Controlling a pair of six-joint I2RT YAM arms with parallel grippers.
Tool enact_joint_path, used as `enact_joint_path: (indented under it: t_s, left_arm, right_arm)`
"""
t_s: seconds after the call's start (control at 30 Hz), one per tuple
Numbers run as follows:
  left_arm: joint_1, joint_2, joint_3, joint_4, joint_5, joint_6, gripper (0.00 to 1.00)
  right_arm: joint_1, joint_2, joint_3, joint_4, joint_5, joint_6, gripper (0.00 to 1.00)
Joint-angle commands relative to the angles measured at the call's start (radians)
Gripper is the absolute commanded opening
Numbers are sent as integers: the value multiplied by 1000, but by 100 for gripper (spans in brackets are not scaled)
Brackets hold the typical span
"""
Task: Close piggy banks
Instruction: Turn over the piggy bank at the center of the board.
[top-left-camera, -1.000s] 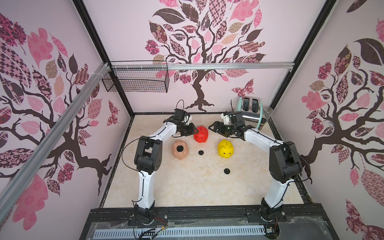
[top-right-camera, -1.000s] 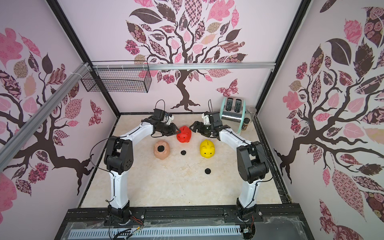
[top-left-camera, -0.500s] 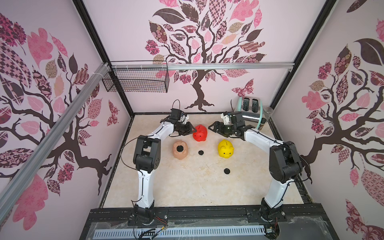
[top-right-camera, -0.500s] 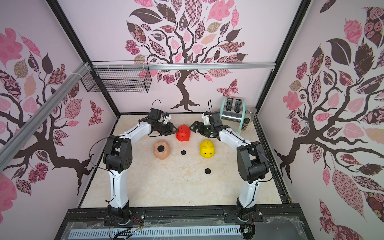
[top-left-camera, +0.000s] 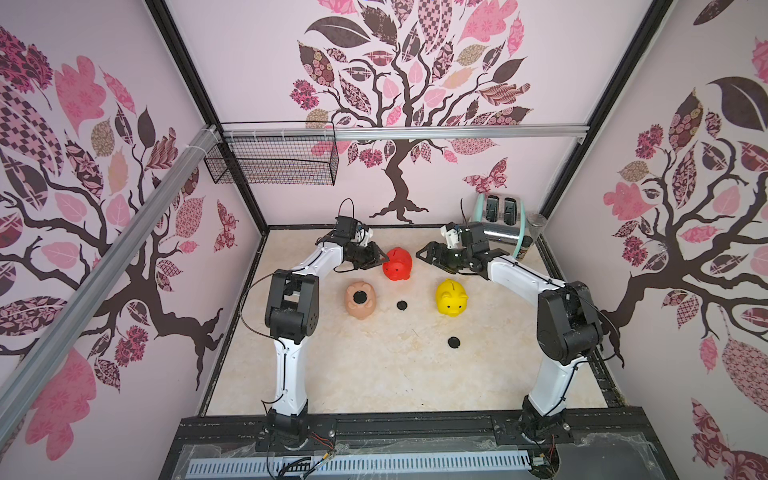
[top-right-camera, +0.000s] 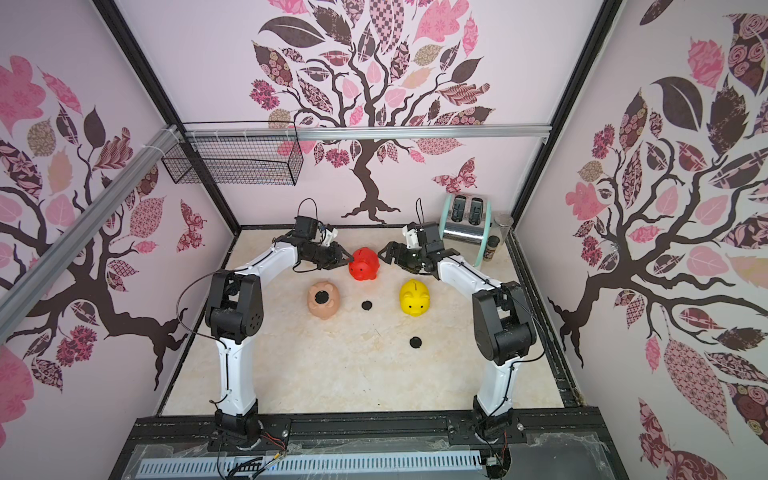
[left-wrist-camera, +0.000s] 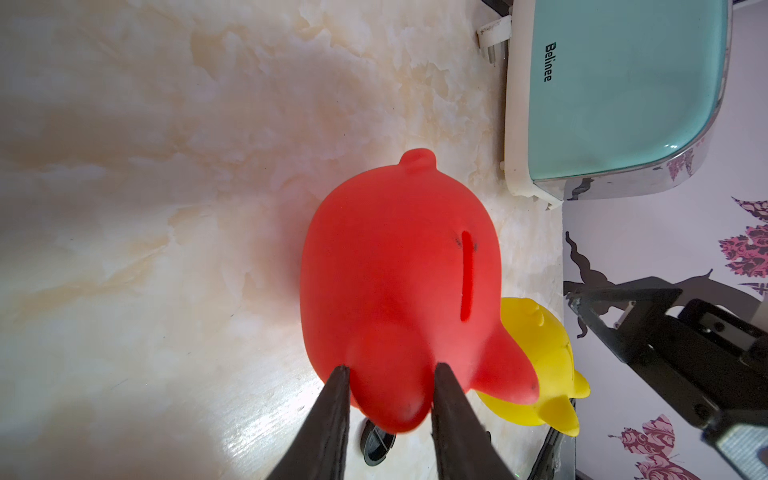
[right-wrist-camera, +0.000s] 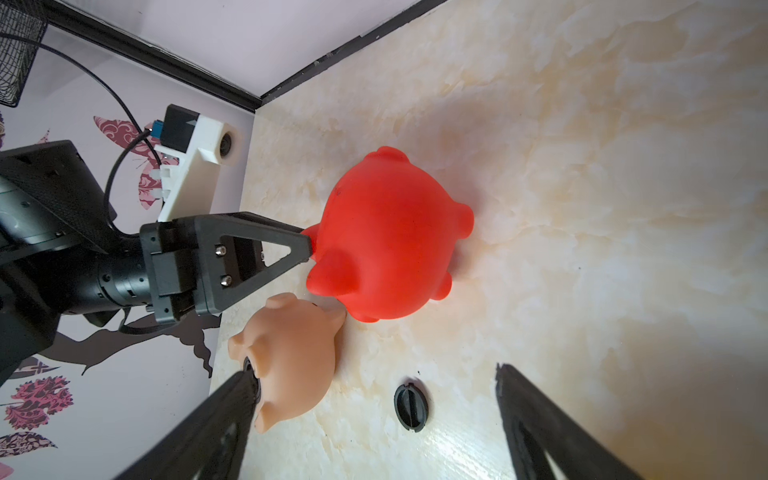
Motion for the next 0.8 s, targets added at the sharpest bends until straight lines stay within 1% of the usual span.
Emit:
enact_joint_path:
  t_s: [0.0, 0.3, 0.77]
  left_arm:
    - [11, 54, 6, -34, -48, 3, 32]
    - [21, 62, 13, -33, -41, 2, 32]
    - [25, 71, 22, -43, -42, 2, 35]
  right_arm:
    - [-3, 9, 34, -15, -14, -5, 93]
    - [-2, 11, 31, -17, -19, -4, 93]
    - [-3, 12, 26, -19, -24, -7, 93]
